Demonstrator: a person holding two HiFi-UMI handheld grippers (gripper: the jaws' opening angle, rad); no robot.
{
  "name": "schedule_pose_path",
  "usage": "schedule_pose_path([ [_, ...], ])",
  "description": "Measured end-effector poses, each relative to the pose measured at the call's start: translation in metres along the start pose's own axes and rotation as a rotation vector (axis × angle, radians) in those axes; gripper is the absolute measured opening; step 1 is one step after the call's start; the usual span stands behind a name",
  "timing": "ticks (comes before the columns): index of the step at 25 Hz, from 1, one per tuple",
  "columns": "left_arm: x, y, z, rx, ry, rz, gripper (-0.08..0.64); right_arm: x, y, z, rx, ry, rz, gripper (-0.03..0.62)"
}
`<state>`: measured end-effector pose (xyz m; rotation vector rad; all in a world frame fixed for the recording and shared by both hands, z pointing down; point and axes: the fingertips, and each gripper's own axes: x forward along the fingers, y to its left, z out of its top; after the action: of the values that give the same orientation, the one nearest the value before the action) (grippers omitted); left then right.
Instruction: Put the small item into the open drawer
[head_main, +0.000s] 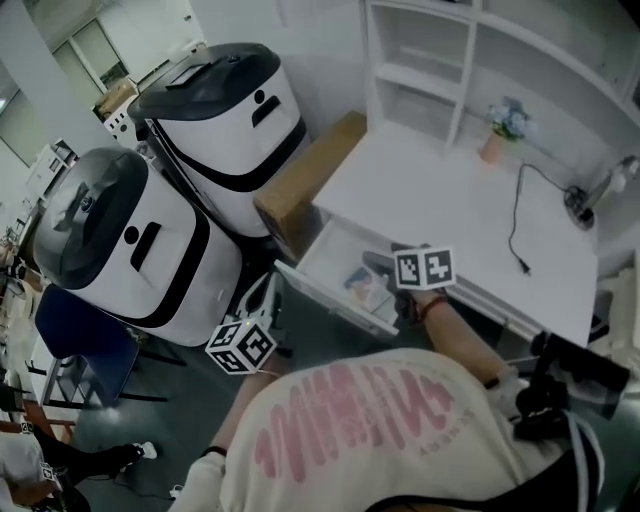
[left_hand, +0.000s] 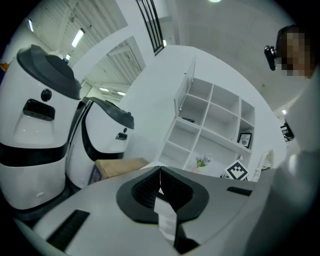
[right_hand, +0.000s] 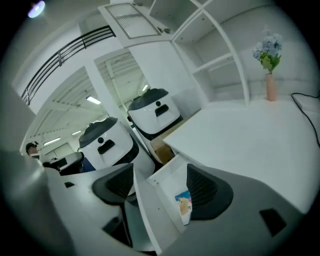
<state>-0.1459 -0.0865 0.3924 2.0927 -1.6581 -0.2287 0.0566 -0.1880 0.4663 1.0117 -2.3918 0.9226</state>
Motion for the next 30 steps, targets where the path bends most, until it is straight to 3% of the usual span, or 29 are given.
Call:
schedule_pose_path([
  [2,-0.007,-0.009,0.005,0.009,-0.007,-0.03,0.029,-0.017,0.012,0.009,-0.012,-0.059,0.003,0.324],
  [5,-0.023,-0.016,0.007,0.014,-0.015,-0.057,0.029,-0.042,0.027,0.018,-0.015,-0.143,-0.012,0.207],
  [7,-0.038,-0.019,0.005,0.012,-0.019,-0.064,0.029,-0.057,0.038,0.019,0.007,-0.185,-0.008,0.194],
  [11,-0.072,-0.023,-0.002,0.014,-0.011,-0.078,0.029,-0.088,0.068,0.018,0.055,-0.289,0.04,0.1],
  [17,-0.117,-0.028,-0.003,0.018,-0.023,-0.082,0.029,-0.134,0.112,-0.002,-0.036,-0.409,0.052,0.064],
  [21,-0.139,-0.038,0.0,0.031,-0.04,-0.112,0.029,-0.157,0.132,-0.025,-0.079,-0.427,0.015,0.049],
  [30,-0.18,-0.052,-0.011,0.039,-0.024,-0.17,0.029,-0.186,0.145,-0.082,-0.071,-0.4,-0.092,0.028],
])
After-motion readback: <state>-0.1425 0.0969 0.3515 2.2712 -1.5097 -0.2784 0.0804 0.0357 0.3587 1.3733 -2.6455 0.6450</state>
